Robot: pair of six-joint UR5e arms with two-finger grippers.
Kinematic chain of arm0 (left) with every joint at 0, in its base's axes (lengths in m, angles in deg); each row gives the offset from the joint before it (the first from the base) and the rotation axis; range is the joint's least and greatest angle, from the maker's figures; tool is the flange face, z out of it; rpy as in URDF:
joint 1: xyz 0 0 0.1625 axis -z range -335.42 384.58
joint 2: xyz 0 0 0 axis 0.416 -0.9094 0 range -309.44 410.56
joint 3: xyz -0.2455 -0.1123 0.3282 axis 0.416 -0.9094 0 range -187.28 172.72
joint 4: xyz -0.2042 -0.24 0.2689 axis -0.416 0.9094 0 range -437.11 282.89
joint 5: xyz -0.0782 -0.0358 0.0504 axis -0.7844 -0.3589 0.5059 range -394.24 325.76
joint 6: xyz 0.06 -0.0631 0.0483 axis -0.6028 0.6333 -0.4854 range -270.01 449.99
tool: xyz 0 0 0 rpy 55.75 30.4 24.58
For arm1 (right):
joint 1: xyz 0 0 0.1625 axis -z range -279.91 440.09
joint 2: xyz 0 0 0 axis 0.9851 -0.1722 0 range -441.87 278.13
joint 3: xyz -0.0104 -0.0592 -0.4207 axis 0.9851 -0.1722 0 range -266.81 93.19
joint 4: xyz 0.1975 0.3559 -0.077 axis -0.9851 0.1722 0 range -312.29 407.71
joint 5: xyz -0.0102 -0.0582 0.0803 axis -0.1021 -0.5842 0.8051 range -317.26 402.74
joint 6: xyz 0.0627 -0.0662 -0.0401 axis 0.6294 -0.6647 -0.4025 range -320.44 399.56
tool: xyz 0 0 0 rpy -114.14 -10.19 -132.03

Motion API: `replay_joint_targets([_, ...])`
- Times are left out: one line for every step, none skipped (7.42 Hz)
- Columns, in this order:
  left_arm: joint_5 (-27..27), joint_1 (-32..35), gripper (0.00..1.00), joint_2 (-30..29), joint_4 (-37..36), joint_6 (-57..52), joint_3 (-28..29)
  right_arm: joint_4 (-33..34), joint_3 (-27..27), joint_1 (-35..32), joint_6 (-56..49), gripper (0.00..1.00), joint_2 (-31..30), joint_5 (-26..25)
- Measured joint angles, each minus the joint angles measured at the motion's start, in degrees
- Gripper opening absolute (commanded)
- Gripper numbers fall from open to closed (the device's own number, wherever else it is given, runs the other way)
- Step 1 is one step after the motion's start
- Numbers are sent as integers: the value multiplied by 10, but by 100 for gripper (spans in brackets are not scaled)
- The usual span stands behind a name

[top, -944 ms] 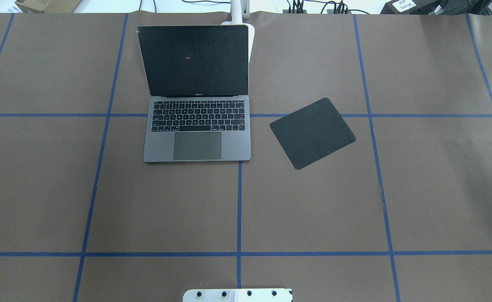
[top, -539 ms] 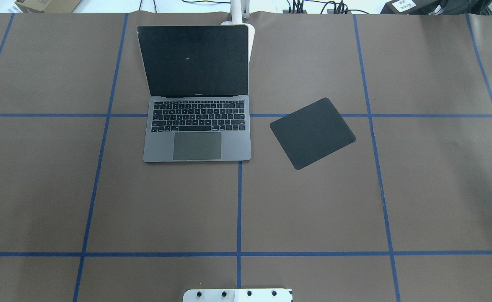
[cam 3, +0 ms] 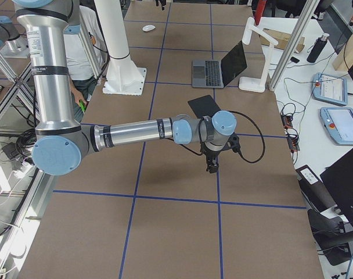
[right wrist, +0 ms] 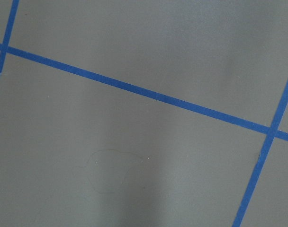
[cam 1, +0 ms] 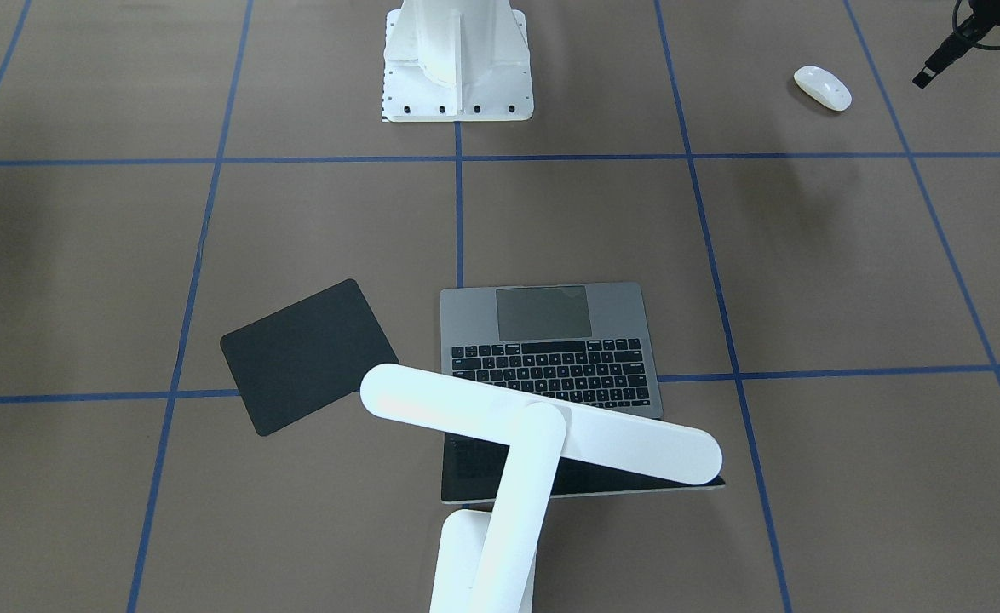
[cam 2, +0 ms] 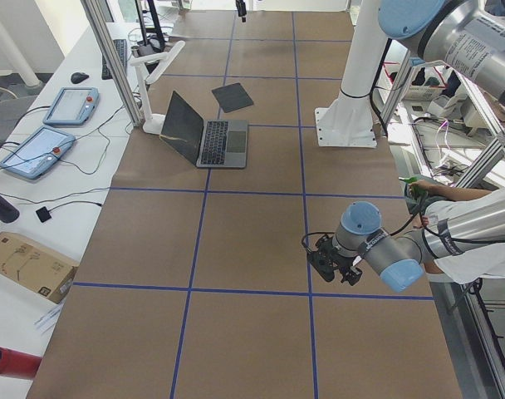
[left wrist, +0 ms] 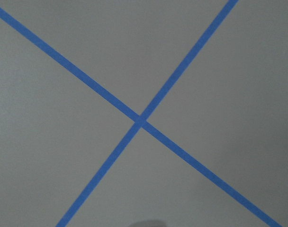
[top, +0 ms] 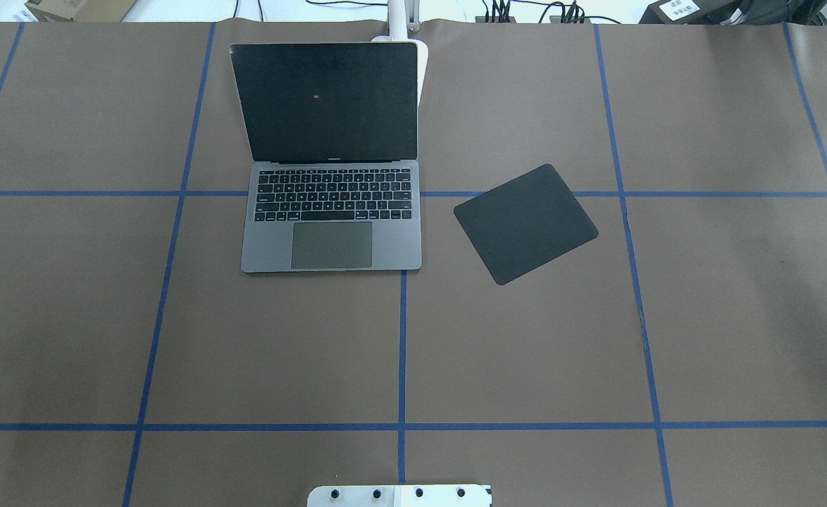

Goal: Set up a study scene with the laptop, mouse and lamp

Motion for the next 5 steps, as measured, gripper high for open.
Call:
replay_joint_targets([15,-9,100,0,0,-1,11,0,1,0,1,99,0,-1])
replay_joint_targets([28,-20,100,0,3,-1,21,0,1,1,1,99,1,-1])
replay_joint_targets([40,-32,100,0,9,-1,33,0,2,1,1,99,1,-1])
replay_joint_targets([52,-43,100,0,24,-6,53,0,4,1,2,99,1,-1])
replay_joint_targets([61,-48,100,0,46,-12,78,0,7,1,2,99,1,-1])
